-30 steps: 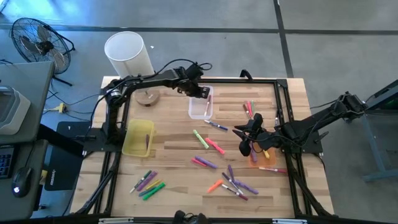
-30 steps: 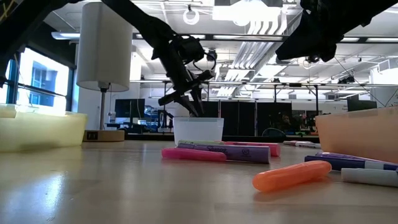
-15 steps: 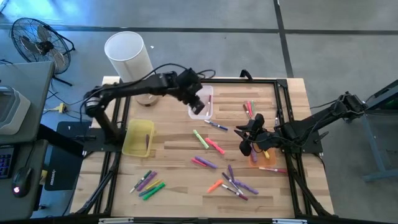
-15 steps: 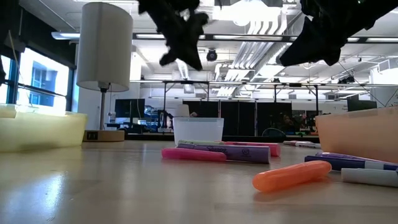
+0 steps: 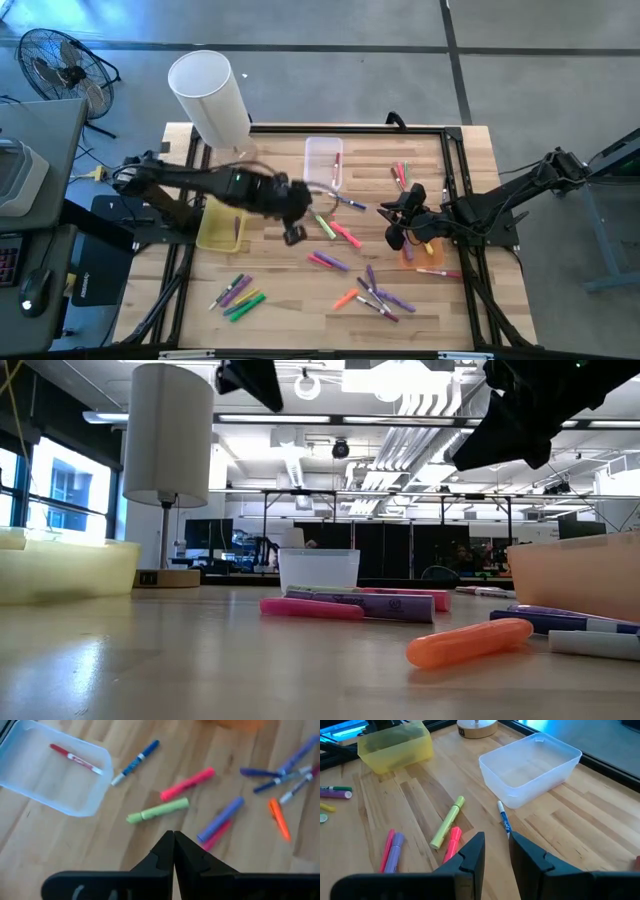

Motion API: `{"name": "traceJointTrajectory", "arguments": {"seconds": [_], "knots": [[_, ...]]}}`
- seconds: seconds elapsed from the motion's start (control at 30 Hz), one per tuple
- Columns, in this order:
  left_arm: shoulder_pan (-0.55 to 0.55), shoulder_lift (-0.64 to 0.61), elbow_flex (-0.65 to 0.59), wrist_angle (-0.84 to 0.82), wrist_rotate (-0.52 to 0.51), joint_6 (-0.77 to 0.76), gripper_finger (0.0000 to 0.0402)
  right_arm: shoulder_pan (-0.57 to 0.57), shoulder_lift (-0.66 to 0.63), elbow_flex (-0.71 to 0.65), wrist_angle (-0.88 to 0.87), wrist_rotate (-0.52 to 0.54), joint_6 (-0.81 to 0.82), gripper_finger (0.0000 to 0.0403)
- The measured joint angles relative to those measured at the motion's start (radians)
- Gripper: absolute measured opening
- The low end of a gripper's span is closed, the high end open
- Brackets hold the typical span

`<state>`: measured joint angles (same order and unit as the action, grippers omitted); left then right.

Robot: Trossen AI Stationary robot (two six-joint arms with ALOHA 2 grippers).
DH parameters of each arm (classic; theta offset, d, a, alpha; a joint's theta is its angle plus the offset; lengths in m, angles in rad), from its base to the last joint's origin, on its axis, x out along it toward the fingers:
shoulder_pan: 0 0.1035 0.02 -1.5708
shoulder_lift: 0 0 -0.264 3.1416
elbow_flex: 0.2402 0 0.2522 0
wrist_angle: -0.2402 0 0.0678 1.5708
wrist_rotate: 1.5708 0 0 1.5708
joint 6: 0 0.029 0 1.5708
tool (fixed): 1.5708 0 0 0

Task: Pick & Place Markers
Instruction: Put the pink highlighter pen into the orange bin

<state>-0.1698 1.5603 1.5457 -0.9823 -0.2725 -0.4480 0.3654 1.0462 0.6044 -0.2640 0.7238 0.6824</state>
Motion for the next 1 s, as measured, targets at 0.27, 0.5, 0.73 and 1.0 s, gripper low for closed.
{"name": "traceJointTrajectory", "arguments": {"seconds": [0.27,0.5,0.73,1.0], "knots": [[-0.138,-0.025,-0.213,0.117,-0.033,-0.096,0.0001,0.000,0.000,0.000,-0.001,0.000,0.020,0.0078],[-0.185,-0.035,-0.387,0.317,-0.032,-0.085,0.0001,0.000,0.000,0.000,-0.001,0.000,0.056,0.0078],[-0.184,-0.060,-0.555,0.472,0.007,-0.075,0.0001,0.000,0.000,0.000,-0.001,0.000,0.077,0.0078],[-0.184,-0.151,-0.791,0.682,0.019,-0.068,0.0000,0.000,0.000,0.000,0.001,-0.005,0.077,0.0078]]}}
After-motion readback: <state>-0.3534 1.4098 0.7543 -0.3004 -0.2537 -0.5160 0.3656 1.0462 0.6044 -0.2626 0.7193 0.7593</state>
